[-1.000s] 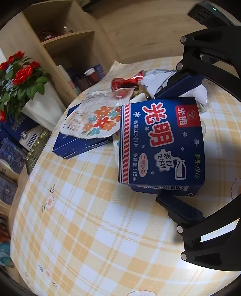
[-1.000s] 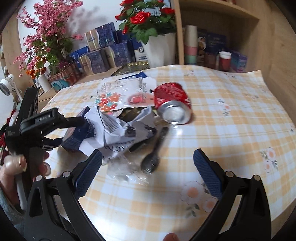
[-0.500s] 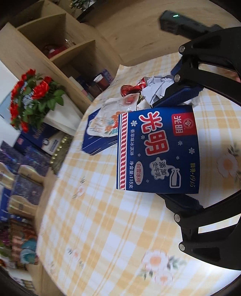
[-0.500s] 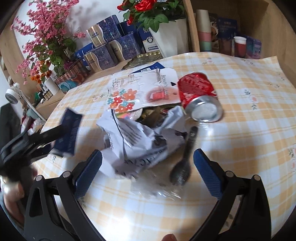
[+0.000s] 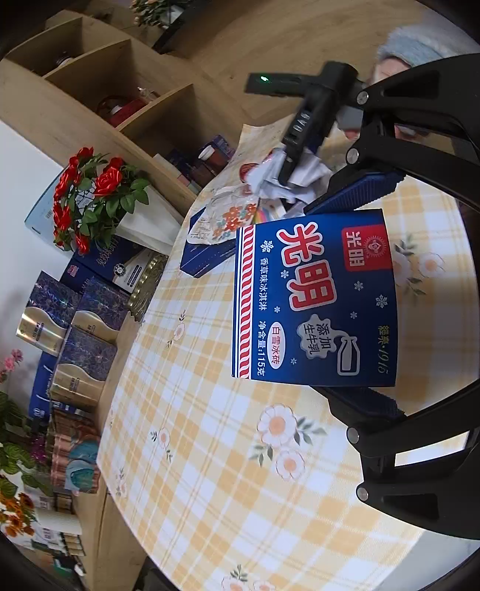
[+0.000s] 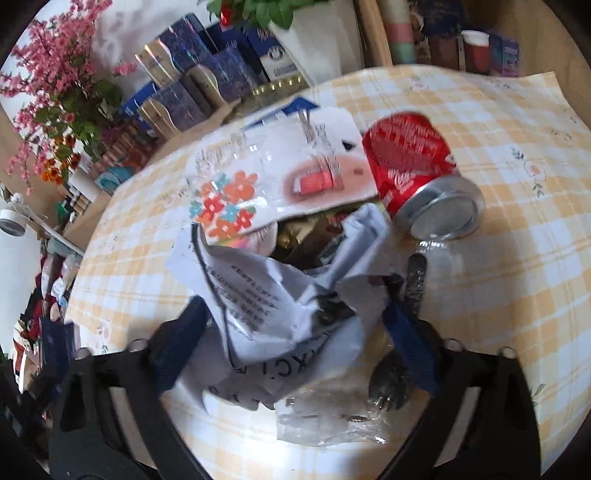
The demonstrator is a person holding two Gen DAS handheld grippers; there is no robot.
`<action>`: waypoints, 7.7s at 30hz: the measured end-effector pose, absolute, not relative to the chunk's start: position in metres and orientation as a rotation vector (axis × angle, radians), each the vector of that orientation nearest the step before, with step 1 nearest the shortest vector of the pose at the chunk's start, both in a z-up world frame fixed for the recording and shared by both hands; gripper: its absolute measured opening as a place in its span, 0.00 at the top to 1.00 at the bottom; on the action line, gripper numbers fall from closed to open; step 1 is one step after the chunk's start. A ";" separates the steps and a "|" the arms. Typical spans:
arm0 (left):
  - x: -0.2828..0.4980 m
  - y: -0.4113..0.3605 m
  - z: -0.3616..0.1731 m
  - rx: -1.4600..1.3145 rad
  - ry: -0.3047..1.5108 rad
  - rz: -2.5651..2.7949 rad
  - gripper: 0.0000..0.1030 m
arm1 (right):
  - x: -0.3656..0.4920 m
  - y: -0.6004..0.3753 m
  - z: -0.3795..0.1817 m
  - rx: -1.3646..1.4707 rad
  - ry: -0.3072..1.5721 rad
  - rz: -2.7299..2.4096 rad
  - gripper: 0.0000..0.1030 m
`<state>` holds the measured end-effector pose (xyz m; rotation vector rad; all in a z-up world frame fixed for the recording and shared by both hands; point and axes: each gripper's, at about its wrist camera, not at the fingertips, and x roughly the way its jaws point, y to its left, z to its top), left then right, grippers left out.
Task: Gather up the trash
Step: 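Grasp the crumpled white plastic bag with the right gripper and lift it, then drop the white plastic bag into the bin with the right gripper while the left gripper drops the milk carton, then move the right gripper back to the table toward the clear plastic wrapper, then grasp the clear plastic wrapper with the right gripper while the left gripper grasps the clear lid, then drop the wrapper into the bin with the right gripper while the left gripper carries the lid over it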
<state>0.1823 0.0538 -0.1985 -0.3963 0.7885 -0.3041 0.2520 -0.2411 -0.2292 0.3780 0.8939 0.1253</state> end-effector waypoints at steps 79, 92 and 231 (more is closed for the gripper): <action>0.023 -0.073 -0.274 0.116 0.990 -0.675 0.21 | -0.019 -0.301 -0.263 0.377 0.758 -0.083 0.06; 0.021 -0.071 -0.271 0.118 0.976 -0.659 0.15 | -0.018 -0.294 -0.264 0.339 0.776 -0.078 0.06; 0.031 -0.026 -0.187 0.025 0.830 -0.503 0.38 | -0.012 -0.201 -0.264 0.175 0.866 0.283 0.53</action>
